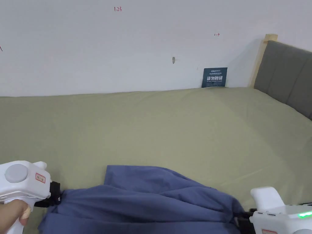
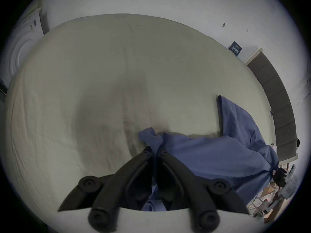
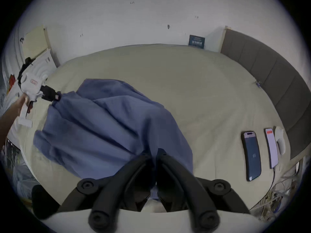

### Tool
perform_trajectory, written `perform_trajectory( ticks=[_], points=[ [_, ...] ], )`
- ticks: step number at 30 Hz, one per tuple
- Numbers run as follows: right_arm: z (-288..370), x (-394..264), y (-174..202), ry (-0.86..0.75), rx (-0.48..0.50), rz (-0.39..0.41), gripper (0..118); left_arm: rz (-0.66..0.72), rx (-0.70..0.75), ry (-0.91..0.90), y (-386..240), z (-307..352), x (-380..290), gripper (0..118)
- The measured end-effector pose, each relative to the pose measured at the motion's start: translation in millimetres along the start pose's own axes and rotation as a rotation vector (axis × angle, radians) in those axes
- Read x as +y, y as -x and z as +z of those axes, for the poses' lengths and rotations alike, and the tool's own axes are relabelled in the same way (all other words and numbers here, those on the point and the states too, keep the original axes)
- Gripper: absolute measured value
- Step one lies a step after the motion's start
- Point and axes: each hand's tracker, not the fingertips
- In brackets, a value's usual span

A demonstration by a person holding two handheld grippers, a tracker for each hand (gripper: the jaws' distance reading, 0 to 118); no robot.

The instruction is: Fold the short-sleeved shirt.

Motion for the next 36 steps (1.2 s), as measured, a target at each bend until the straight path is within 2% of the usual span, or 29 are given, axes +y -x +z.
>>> perform_trajectory(
  ticks=[1, 4, 5, 7, 9, 13, 14, 16, 18, 21, 22, 25, 30, 36],
  points=[
    [0, -2, 1, -0.023, -0.003, -0.049, 4, 0.002, -0.002, -0.001, 1, 0, -1, 4],
    [6, 4, 9, -0.049, -0.028, 0.041, 4, -0.005, -0.006, -0.004, 2, 3, -1, 4],
    [10, 5, 9, -0.059, -0.032, 0.042, 4, -0.010, -0.002, -0.017, 2, 4, -1, 4],
    [19, 17, 5, -0.088, -0.005, -0.002, 4, -0.028, -0.009, -0.071, 2, 2, 2, 4],
    [31, 29, 5, -0.149, 0.007, -0.013, 4, -0.033, -0.038, -0.157, 0, 2, 6, 4],
    [47, 70, 9, -0.235, 0.013, 0.034, 4, -0.004, -0.011, -0.360, 17, 40, 28, 4],
    [51, 85, 9, -0.263, 0.018, 0.037, 4, -0.004, -0.010, -0.403, 16, 111, 30, 4],
    [58, 108, 9, -0.321, 0.029, 0.035, 4, -0.003, -0.028, -0.464, 30, 144, 41, 4],
    [62, 133, 10, -0.350, 0.038, 0.041, 5, 0.007, -0.040, -0.500, 25, 169, 55, 4],
    [68, 172, 15, -0.408, 0.053, 0.062, 5, 0.009, -0.032, -0.557, 49, 208, 75, 4],
    [69, 186, 16, -0.425, 0.054, 0.072, 5, 0.015, -0.022, -0.574, 27, 222, 70, 4],
    [77, 225, 24, -0.464, 0.050, 0.075, 5, 0.008, -0.024, -0.641, 40, 261, 81, 4],
    [90, 283, 36, -0.610, 0.037, 0.104, 5, -0.003, -0.001, -0.741, 21, 293, 103, 4],
    [89, 327, 42, -0.656, 0.047, 0.032, 5, -0.032, 0.039, -0.767, 19, 296, 128, 4]
  ],
)
